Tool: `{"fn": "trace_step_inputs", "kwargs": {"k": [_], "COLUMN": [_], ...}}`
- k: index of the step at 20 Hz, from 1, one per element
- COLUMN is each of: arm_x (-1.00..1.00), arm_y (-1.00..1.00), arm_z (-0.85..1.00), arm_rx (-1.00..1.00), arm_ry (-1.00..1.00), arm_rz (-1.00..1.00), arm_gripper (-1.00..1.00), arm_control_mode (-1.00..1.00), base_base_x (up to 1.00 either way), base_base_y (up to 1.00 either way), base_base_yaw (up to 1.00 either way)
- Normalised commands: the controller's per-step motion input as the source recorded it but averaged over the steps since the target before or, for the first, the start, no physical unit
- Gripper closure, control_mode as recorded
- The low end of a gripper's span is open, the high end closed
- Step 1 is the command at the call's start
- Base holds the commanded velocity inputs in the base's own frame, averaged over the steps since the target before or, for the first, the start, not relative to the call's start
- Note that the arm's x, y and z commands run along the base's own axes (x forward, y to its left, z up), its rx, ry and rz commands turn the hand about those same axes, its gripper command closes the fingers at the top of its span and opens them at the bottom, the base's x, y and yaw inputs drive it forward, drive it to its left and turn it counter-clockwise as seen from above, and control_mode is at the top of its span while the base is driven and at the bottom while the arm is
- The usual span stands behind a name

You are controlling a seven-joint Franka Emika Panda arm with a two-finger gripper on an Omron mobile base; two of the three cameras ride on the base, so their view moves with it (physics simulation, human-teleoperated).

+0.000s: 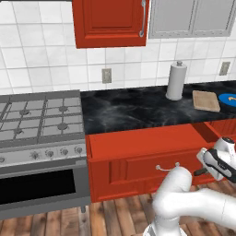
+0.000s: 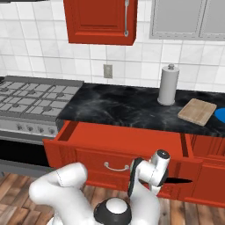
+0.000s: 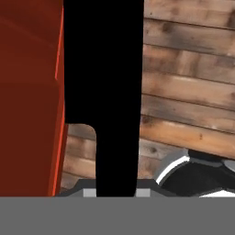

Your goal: Pick up the knife from the drawer and place it on the cutting board. Then place the meat from the plate to the cutting board.

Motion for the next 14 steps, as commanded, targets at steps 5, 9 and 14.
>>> {"fn": "trace_step_inputs", "kwargs": {"k": [5,9,14], "arm_x": [0.99,0.97,0.77], "arm_y": [-0.05,-0.01,-0.09], "arm_z": [0.00,0.00,0.00], "arm_rx": [0.04,0.00,0.00], "arm_ry": [0.00,0.00,0.00], "arm_rz": [0.09,0.09,0.08], "arm_gripper": [1.00,1.00,1.00], "arm_control_mode": [-1.00,-1.00,-1.00], "base_base_x": [0.00,0.00,0.00], "base_base_y": [0.00,0.00,0.00], "base_base_yaw": [0.00,0.00,0.00]}}
